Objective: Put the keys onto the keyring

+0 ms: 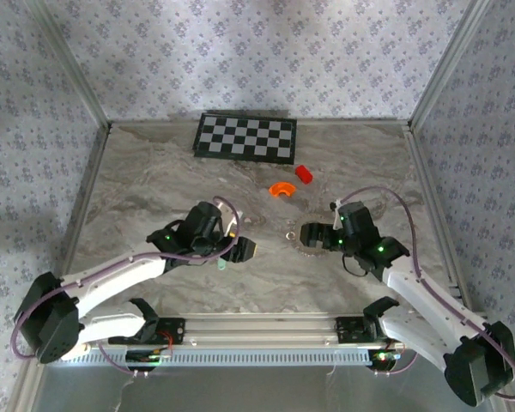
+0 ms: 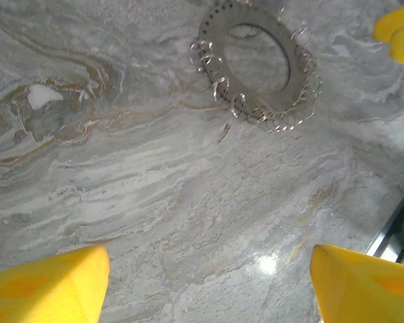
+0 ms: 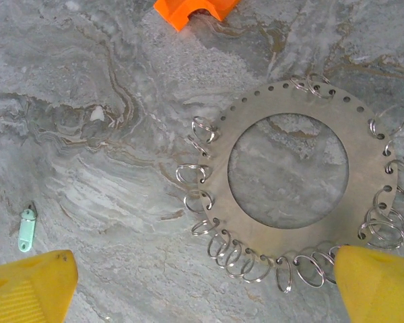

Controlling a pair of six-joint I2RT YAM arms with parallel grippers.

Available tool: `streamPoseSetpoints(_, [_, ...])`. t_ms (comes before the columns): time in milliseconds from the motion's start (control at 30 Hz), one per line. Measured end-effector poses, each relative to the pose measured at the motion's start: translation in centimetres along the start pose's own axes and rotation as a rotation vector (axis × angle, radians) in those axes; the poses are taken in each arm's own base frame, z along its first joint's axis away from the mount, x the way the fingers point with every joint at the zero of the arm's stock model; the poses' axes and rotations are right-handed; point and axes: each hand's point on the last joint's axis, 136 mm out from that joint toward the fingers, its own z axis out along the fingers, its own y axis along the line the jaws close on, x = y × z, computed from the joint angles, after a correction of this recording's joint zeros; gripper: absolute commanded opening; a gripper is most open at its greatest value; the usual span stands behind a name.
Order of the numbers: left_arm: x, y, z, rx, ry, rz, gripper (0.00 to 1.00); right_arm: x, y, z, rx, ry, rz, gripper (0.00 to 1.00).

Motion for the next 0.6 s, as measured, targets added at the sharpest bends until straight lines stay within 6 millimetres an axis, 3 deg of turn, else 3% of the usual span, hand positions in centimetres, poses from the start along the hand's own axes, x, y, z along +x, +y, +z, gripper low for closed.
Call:
streamPoseSetpoints(233, [0.2,0.4,1.5,-0.032,0.032,0.011,0.63,0.7,-0.7,0.3,-0.001,0.022,0.023,1.0])
streamPoseSetpoints(600, [-0.6,-1.6,3.3,-0.035,0.053,0.114,0.54,1.0,-2.1,0.7,0.0,0.026,0.074,1.0])
